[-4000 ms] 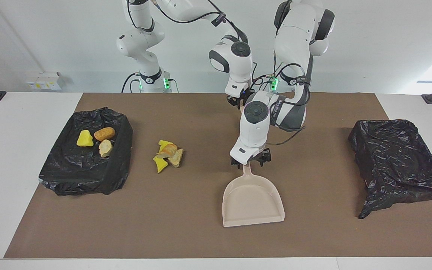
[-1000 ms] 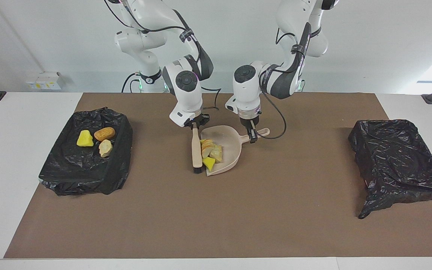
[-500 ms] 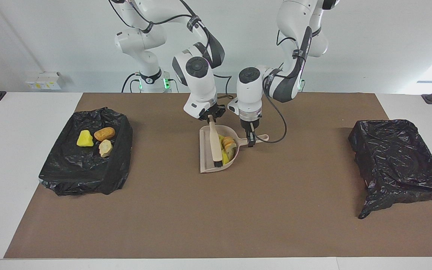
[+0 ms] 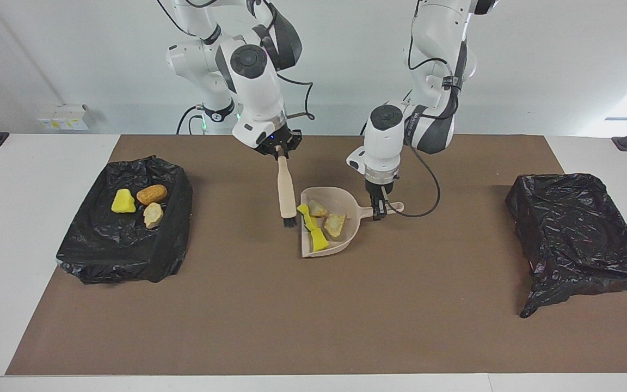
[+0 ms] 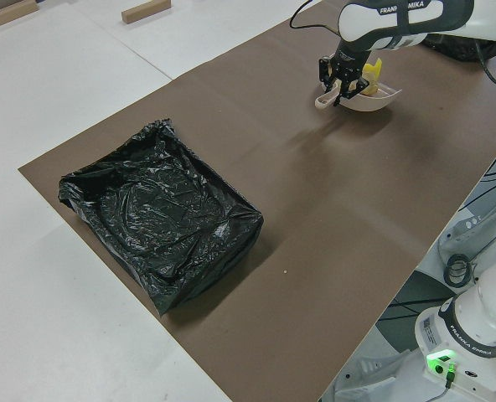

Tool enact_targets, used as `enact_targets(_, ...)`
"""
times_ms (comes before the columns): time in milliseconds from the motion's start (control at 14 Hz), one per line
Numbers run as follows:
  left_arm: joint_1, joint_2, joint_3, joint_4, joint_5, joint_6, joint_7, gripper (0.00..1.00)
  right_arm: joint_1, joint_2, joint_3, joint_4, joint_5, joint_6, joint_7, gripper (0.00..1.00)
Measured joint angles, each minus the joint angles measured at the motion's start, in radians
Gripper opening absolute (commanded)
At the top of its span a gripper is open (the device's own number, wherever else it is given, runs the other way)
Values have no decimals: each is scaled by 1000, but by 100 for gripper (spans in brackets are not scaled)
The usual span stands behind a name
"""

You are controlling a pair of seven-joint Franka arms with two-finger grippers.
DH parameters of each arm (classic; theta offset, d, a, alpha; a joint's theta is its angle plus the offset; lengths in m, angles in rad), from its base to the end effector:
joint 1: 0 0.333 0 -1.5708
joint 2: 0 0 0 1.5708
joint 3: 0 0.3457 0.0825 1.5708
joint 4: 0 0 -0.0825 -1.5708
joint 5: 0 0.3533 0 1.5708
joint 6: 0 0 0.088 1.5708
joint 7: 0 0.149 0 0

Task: Sweep and dump trash in bin
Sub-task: 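Carry the dustpan to the other black bag with the left gripper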

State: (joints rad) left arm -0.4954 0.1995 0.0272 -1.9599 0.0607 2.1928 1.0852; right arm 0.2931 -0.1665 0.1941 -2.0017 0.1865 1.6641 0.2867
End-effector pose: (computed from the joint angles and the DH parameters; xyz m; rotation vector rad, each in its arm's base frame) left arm 0.5210 -0.2594 0.3822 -2.1575 2.1962 -0.0231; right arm 0.3827 0.2374 0.5131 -3.0381 -0.2458 0.3328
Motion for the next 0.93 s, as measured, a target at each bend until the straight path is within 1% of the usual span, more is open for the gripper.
enact_targets(143, 40, -2, 0, 48, -19, -62, 50, 0, 54, -10, 4, -43, 0, 10, 40, 0)
enact_targets(214, 62, -4, 1, 71, -27, -97, 77, 0, 99, -3, 6, -68, 0, 48, 87, 0)
enact_targets(357, 117, -13, 2, 122, -45, -167, 135, 0, 201, 31, 12, -130, 0, 176, 179, 0)
enact_targets(429, 149, -21, 2, 140, -55, -189, 173, 0, 233, 51, 15, -155, 0, 230, 212, 0)
enact_targets(571, 226, -46, 3, 155, -91, -216, 283, 0, 266, 93, 15, -180, 0, 300, 280, 0)
enact_targets(714, 316, -66, 5, 156, -154, -230, 405, 0, 298, 139, 14, -185, 1, 361, 357, 0)
enact_targets(929, 458, -70, 6, 157, -291, -232, 602, 0, 370, 230, 14, -188, 1, 468, 452, 0)
